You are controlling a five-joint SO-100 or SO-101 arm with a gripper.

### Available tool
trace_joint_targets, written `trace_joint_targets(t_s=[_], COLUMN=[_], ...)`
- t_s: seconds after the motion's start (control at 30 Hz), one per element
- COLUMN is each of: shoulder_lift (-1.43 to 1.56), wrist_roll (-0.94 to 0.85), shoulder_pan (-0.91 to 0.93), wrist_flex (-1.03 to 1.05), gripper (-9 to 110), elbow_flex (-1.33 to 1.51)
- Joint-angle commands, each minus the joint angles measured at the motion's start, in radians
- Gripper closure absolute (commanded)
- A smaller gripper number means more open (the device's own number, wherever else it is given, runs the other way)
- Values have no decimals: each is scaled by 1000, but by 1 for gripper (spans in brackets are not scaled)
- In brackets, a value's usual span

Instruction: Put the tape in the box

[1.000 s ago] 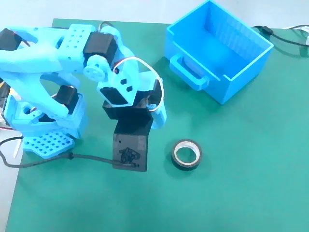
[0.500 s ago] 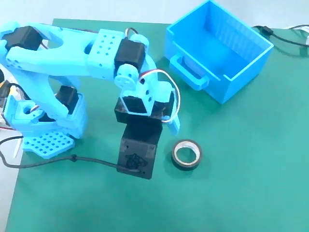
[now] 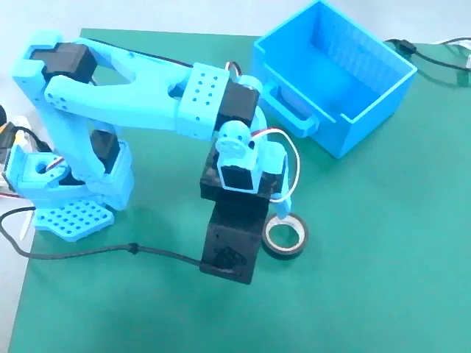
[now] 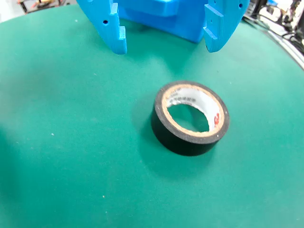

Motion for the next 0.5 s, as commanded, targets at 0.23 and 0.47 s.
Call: trace_joint_targets(t_s=[0.23,0.47], shoulder_lift=[-141,-242], wrist_roll=[-8,-8], shoulder_pan=[-17,-32], wrist_flex=[-61,-121], gripper=[79,79], elbow_flex=[-97,-97])
